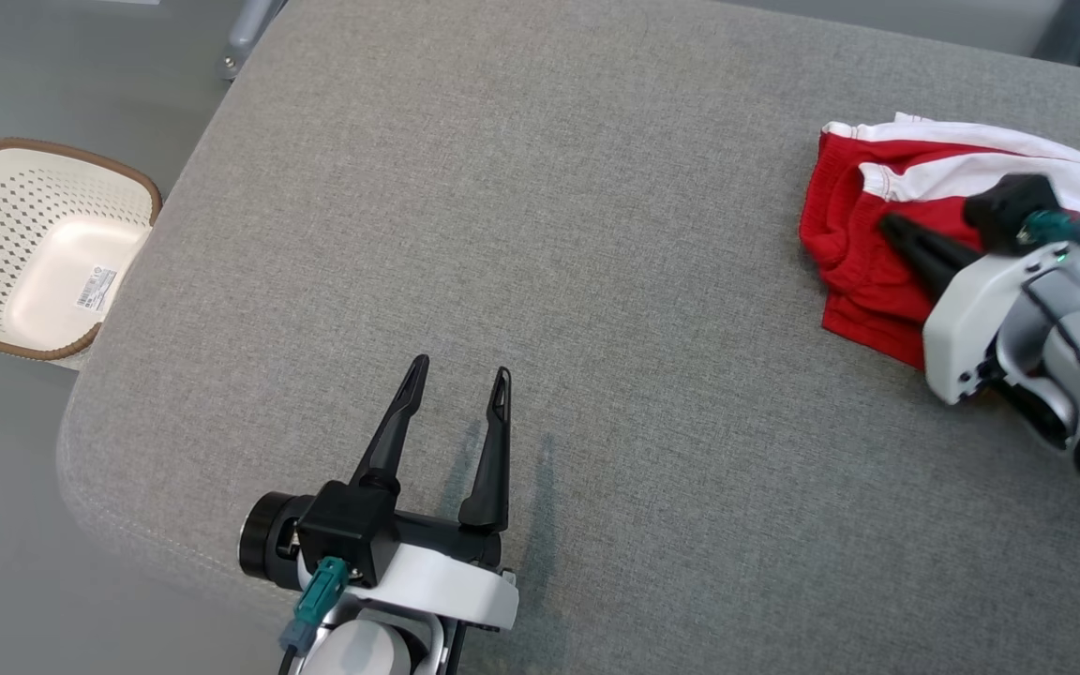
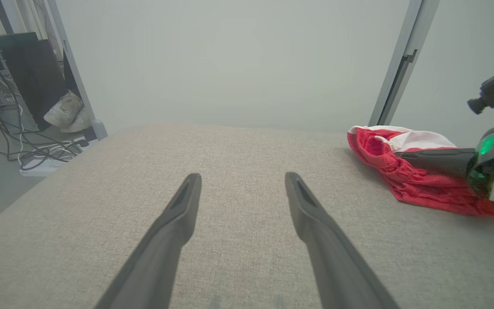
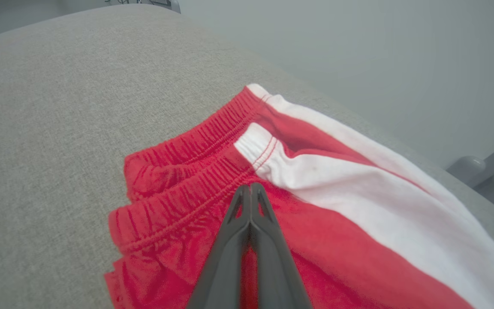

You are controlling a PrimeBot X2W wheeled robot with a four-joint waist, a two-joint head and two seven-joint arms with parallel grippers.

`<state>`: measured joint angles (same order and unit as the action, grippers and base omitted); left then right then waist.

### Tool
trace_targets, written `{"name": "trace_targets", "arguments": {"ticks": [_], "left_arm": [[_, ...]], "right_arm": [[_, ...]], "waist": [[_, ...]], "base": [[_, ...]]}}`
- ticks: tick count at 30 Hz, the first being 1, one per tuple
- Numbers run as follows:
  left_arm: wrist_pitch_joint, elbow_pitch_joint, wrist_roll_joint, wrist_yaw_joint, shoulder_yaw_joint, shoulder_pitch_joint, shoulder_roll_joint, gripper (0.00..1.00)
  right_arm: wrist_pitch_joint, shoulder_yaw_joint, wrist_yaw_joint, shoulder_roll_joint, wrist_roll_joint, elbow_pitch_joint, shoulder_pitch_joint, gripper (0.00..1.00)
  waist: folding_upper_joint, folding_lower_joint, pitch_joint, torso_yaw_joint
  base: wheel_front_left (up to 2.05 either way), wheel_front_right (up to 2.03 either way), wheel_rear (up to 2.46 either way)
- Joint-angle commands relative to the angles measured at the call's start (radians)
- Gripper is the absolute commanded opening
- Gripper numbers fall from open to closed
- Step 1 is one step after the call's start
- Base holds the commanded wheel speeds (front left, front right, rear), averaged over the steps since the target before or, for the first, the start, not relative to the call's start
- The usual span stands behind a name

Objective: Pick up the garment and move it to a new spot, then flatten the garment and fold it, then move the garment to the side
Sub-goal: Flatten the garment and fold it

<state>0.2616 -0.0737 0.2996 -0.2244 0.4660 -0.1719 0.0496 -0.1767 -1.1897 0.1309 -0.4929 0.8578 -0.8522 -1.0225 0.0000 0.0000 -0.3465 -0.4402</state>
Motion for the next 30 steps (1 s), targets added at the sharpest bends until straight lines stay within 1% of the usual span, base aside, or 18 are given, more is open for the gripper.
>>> {"name": "trace_targets", "arguments": {"ticks": [1, 8, 14, 20, 24, 30], "left_arm": [[0.004, -0.001, 0.004, -0.003, -0.004, 0.001, 0.003, 1.00], [0.004, 0.011, 0.009, -0.002, 0.014, -0.008, 0.003, 1.00], [0.004, 0.013, 0.012, 0.000, 0.027, -0.022, 0.003, 1.00], [0.004, 0.013, 0.015, -0.005, 0.033, -0.020, 0.003, 1.00], [0.004, 0.009, 0.012, -0.009, 0.028, -0.020, 0.003, 1.00], [0.004, 0.006, -0.004, 0.000, 0.006, -0.022, 0.003, 1.00]], "right_arm": [[-0.008, 0.004, 0.000, -0.012, 0.007, -0.008, -0.013, 0.00], [-0.017, 0.031, 0.000, -0.023, 0.030, -0.082, -0.074, 0.00], [-0.027, 0.027, 0.000, -0.027, 0.031, -0.145, -0.117, 0.00], [-0.033, 0.005, 0.000, -0.012, 0.036, -0.208, -0.097, 0.00], [-0.044, -0.004, 0.000, -0.004, 0.047, -0.213, -0.086, 0.00], [-0.077, -0.008, 0.000, 0.014, 0.055, -0.186, -0.095, 0.00]], "waist": [[0.0000, 0.0000, 0.002, 0.002], [0.0000, 0.0000, -0.014, -0.006], [0.0000, 0.0000, -0.051, -0.041], [0.0000, 0.0000, -0.063, -0.062], [0.0000, 0.0000, -0.053, -0.055], [0.0000, 0.0000, 0.005, 0.004]], "base": [[0.00, 0.00, 0.00], [0.00, 0.00, 0.00], [0.00, 0.00, 0.00], [0.00, 0.00, 0.00], [0.00, 0.00, 0.00], [0.00, 0.00, 0.00]]}}
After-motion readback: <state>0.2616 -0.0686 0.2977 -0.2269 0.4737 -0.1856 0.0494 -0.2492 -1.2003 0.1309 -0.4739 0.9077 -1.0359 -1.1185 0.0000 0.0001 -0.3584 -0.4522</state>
